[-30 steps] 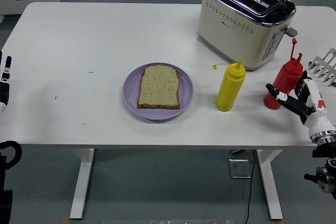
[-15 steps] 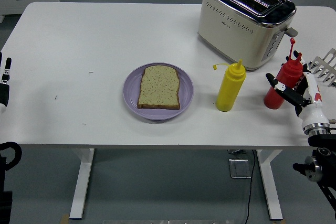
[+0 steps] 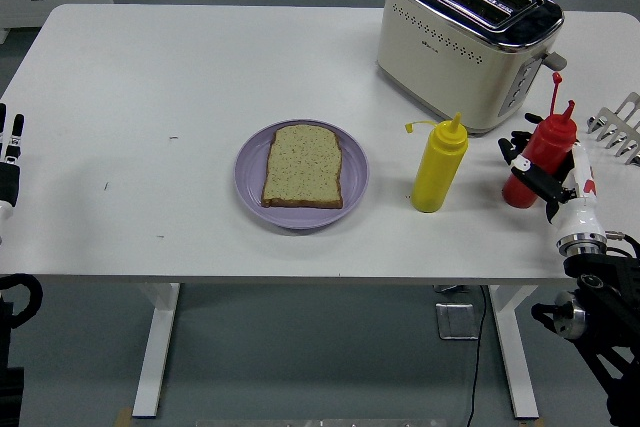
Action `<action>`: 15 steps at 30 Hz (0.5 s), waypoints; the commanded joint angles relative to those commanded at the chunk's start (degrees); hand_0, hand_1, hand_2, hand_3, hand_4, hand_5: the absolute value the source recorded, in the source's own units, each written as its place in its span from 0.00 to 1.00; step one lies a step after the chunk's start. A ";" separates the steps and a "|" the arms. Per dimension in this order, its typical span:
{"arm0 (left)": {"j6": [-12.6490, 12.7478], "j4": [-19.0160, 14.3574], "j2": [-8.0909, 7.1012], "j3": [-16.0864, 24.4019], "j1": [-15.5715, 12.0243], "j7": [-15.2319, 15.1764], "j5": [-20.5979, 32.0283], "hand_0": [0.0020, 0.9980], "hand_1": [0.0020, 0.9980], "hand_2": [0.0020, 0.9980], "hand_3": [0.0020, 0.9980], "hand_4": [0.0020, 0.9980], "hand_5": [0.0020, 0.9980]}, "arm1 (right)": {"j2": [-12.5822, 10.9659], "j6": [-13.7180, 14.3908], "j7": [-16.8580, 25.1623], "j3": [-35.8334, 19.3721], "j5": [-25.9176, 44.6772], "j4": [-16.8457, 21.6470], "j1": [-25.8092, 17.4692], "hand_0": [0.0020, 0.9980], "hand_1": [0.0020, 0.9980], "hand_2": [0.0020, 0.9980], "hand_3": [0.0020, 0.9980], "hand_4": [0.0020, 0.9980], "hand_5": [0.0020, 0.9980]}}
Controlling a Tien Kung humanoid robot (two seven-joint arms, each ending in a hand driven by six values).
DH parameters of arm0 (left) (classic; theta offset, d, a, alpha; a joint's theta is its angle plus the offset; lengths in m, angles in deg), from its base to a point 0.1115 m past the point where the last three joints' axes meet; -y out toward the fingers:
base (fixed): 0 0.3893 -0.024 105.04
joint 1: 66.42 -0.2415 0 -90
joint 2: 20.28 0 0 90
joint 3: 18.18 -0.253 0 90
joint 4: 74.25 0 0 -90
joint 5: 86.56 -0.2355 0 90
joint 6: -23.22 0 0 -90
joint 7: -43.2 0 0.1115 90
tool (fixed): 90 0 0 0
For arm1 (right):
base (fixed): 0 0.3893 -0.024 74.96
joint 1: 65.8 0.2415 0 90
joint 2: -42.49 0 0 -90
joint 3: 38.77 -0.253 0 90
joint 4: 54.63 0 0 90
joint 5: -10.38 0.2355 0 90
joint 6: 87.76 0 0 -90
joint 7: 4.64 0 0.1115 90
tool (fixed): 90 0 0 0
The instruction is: Pick up the cup,pour liquid into bread,place the cup on the desk
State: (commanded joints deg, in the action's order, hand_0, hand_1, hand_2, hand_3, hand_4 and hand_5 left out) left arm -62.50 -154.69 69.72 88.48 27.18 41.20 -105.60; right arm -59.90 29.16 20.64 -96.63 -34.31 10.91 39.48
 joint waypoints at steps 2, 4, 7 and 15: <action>0.00 0.00 0.00 -0.01 0.01 0.01 0.01 0.79 0.76 0.75 0.69 0.56 1.00 | 0.21 0.51 0.05 0.21 0.18 -0.19 0.29 0.29 0.25 0.30 0.38 0.87 0.16; 0.01 -0.01 0.00 0.01 0.04 0.01 0.01 0.79 0.76 0.75 0.69 0.56 1.00 | 0.38 1.04 0.24 0.41 0.54 -0.35 0.58 0.29 0.25 0.30 0.38 0.87 0.16; 0.02 -0.02 0.00 0.06 0.09 0.02 0.03 0.79 0.76 0.75 0.69 0.56 1.00 | 0.58 1.99 0.48 0.44 1.15 -0.59 0.92 0.29 0.25 0.30 0.38 0.87 0.16; 0.06 -0.01 0.00 0.40 0.12 -0.01 0.07 0.79 0.76 0.75 0.69 0.56 1.00 | 1.29 5.08 2.43 0.83 3.94 -2.10 1.82 0.03 0.04 0.14 0.14 0.87 0.15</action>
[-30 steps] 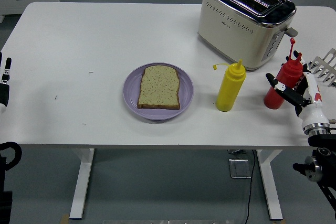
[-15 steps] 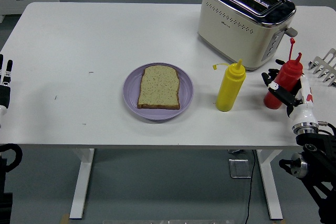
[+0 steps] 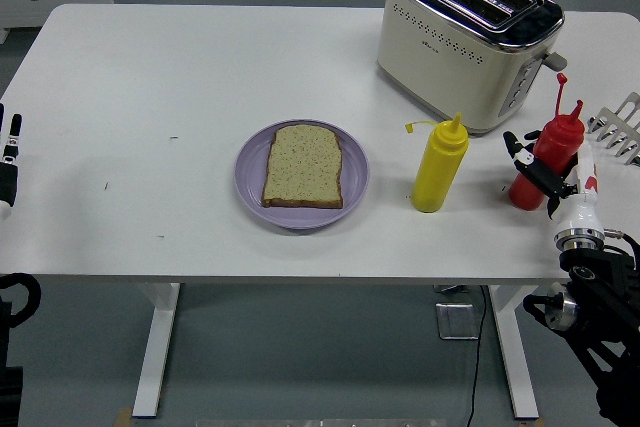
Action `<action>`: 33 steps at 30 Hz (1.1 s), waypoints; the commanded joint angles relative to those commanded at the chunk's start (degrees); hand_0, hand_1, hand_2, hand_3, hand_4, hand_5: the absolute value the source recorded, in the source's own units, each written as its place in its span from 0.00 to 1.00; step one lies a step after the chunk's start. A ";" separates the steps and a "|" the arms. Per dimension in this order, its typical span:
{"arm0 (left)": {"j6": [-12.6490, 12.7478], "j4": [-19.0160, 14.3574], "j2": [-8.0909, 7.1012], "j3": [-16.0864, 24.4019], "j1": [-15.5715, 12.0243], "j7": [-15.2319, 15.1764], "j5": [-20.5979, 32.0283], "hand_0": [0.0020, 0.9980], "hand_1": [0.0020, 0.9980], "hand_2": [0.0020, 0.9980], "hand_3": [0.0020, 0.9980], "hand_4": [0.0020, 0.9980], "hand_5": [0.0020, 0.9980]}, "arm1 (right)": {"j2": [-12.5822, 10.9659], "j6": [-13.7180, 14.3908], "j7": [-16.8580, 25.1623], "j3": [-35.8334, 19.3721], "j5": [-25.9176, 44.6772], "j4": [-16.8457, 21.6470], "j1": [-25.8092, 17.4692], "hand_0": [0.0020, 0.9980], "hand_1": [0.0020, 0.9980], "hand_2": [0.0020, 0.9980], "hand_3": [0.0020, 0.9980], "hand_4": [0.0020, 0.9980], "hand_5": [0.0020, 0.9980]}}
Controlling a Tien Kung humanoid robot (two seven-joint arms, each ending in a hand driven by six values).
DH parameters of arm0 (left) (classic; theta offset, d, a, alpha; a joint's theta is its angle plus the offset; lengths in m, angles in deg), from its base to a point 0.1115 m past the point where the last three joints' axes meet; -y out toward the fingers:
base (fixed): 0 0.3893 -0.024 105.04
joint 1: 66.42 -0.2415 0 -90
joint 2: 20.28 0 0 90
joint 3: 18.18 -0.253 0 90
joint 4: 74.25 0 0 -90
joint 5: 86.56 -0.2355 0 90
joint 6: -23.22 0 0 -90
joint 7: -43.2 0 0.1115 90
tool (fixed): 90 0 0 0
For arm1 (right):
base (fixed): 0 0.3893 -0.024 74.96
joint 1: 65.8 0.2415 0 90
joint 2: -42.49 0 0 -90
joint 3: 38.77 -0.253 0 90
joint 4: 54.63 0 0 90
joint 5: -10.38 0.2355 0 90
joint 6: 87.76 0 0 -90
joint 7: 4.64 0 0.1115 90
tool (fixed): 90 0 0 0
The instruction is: Pick up the cup,pour liquid into bread,place the cup on the desk
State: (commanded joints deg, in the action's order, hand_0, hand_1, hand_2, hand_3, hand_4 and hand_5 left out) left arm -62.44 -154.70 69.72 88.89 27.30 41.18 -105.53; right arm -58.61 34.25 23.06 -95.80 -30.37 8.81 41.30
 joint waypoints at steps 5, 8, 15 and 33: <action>-0.01 -0.01 0.00 0.00 0.02 0.00 0.00 0.79 0.76 0.75 0.69 0.56 1.00 | 0.83 2.34 2.23 -0.31 2.23 -0.32 0.47 0.00 0.00 0.11 0.11 0.87 0.15; 0.01 -0.01 0.00 0.11 0.00 -0.01 0.00 0.79 0.76 0.75 0.69 0.56 1.00 | 0.68 2.58 2.24 -0.67 2.59 0.48 0.53 0.00 0.00 0.11 0.11 0.87 0.15; 0.00 -0.03 0.00 0.18 0.10 0.00 0.00 0.79 0.76 0.75 0.69 0.56 1.00 | -0.27 0.43 -0.63 -2.64 2.84 4.53 0.37 0.00 0.00 0.08 0.09 0.88 0.17; -0.13 -0.12 0.00 0.64 0.42 -0.04 -0.06 0.79 0.76 0.75 0.69 0.56 1.00 | -4.11 -1.71 -9.88 -9.61 -13.05 11.77 7.32 0.00 0.00 0.07 0.08 0.86 0.27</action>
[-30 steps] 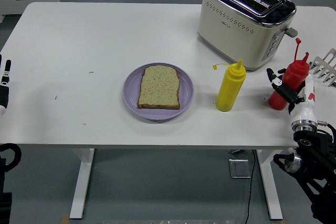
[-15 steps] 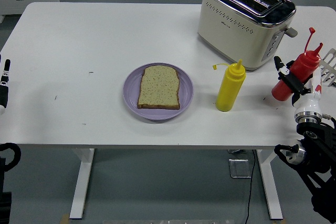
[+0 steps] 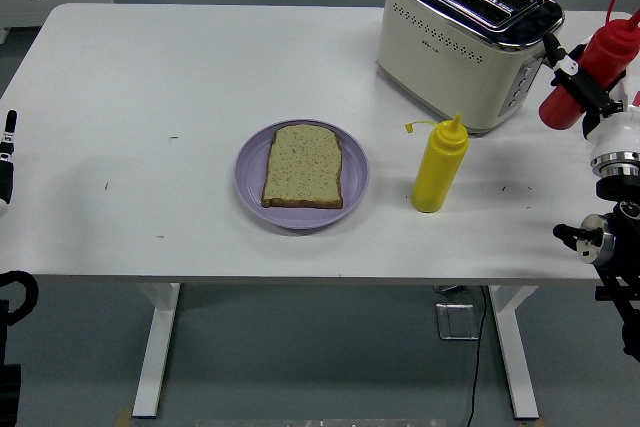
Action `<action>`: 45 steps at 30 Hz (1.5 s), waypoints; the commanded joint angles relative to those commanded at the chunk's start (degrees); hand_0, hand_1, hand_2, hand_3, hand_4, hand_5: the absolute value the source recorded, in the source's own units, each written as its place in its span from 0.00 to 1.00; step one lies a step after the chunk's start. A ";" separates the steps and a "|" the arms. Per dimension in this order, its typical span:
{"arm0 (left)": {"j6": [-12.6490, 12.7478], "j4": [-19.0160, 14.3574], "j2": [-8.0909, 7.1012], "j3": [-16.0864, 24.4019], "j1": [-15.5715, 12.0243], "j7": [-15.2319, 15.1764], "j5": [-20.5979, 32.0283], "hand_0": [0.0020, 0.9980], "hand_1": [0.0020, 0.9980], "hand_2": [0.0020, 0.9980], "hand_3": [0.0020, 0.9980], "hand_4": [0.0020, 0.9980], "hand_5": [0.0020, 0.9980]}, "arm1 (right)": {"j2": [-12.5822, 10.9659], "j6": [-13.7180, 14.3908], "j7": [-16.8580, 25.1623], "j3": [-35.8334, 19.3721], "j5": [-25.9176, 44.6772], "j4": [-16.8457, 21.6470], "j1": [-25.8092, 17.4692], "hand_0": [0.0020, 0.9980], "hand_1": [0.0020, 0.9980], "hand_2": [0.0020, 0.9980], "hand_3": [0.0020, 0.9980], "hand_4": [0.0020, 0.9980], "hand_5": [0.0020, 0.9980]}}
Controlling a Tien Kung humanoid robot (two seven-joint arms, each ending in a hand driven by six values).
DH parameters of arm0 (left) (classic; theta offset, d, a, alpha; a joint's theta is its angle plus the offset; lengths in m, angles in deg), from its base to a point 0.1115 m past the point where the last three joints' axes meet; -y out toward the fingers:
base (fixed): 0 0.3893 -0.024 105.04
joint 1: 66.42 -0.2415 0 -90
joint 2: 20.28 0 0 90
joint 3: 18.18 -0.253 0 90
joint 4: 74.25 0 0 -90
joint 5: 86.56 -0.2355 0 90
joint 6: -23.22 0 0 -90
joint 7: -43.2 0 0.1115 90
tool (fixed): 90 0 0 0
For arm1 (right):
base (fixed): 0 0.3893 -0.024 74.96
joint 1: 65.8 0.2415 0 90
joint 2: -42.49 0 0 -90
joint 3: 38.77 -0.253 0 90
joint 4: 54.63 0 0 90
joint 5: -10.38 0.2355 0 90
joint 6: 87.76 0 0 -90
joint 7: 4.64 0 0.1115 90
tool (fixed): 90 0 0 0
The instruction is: Pick up the cup,pour liquid into bread,place the cup on the desk
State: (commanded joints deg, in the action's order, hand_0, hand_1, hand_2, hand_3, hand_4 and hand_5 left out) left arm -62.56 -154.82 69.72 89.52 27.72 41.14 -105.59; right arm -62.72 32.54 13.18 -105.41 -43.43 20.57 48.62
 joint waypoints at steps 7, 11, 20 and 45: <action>0.02 0.00 0.00 0.26 0.04 -0.02 0.00 0.79 0.76 0.75 0.69 0.56 1.00 | -1.40 2.29 -5.22 1.17 -15.70 1.29 7.39 0.00 0.00 0.07 0.08 0.86 0.28; 0.01 -0.02 0.00 0.26 0.06 -0.03 -0.01 0.79 0.76 0.75 0.69 0.56 1.00 | -1.76 3.21 -8.48 3.16 -25.01 2.25 11.05 0.00 0.00 0.07 0.08 0.86 0.30; -0.03 -0.04 0.00 0.25 -0.10 -0.07 -0.02 0.79 0.76 0.75 0.69 0.56 1.00 | -0.16 0.09 -16.82 8.83 -46.98 1.10 17.51 0.00 0.00 0.06 0.08 0.85 0.31; 0.01 0.00 0.00 0.75 -0.46 -0.15 0.05 0.79 0.76 0.75 0.69 0.56 1.00 | -7.00 -14.42 -28.46 36.79 -76.19 -7.74 41.00 0.00 0.00 0.06 0.08 0.83 0.33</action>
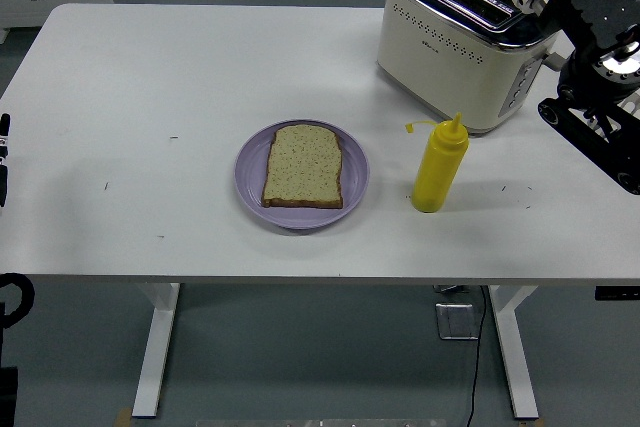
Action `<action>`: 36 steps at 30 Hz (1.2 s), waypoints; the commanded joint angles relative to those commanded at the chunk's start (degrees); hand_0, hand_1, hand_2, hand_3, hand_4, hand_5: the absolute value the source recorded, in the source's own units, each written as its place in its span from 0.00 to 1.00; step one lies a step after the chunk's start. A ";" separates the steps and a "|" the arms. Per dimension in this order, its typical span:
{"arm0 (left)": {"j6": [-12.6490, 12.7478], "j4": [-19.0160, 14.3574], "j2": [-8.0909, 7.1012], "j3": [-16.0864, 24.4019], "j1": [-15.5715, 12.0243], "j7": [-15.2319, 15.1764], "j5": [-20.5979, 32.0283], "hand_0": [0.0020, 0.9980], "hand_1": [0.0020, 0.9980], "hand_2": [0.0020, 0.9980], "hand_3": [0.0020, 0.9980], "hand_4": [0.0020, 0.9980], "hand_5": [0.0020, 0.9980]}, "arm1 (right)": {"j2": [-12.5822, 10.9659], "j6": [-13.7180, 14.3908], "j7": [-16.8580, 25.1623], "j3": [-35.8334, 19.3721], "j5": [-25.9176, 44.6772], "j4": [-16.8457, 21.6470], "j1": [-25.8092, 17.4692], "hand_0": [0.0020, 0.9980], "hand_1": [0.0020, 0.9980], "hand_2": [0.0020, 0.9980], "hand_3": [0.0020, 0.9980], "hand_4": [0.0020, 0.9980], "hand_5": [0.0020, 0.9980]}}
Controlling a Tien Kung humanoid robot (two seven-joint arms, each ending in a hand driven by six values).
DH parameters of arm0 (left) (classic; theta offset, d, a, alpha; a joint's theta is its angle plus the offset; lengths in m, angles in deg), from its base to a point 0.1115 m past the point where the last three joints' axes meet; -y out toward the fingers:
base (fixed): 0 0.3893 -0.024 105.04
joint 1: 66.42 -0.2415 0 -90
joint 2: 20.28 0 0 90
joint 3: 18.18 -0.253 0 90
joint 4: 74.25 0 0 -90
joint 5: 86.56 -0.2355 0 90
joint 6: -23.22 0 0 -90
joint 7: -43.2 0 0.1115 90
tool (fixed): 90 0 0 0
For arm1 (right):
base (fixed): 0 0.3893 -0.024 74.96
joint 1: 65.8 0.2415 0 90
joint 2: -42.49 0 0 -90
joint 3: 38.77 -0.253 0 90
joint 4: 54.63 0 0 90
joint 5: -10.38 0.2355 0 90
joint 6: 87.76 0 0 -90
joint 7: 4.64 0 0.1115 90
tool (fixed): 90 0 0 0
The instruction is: Pick up the cup,pour liquid into bread,place the cup on the desk
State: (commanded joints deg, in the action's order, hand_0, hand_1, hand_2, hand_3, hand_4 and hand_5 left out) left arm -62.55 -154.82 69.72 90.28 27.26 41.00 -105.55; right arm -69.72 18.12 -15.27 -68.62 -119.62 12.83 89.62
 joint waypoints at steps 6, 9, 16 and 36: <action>0.00 0.04 0.00 -0.08 0.21 0.01 0.00 0.79 0.76 0.75 0.69 0.56 1.00 | 0.54 0.13 -0.97 3.02 0.00 0.80 -0.02 0.00 0.00 0.07 0.08 0.83 0.34; 0.04 0.04 0.00 0.05 0.18 -0.02 0.01 0.79 0.76 0.75 0.69 0.56 1.00 | 0.29 0.15 -1.84 -0.23 0.00 0.58 -0.30 0.00 0.00 0.07 0.08 0.83 0.34; 0.04 0.03 0.00 0.10 0.17 -0.02 0.02 0.79 0.76 0.75 0.69 0.56 1.00 | 0.27 -0.02 -1.27 -2.24 0.00 0.95 -0.37 0.00 0.00 0.06 0.08 0.83 0.35; -0.07 0.08 0.00 0.26 0.48 -0.10 -0.02 0.79 0.76 0.75 0.69 0.56 1.00 | 2.30 1.73 -1.01 0.81 0.00 -0.47 -0.65 0.00 0.00 0.06 0.08 0.82 0.35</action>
State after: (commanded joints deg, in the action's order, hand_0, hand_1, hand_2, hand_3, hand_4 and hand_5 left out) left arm -62.62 -154.74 69.72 90.54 27.74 40.90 -105.57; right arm -67.42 19.85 -16.29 -67.81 -119.62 12.36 88.98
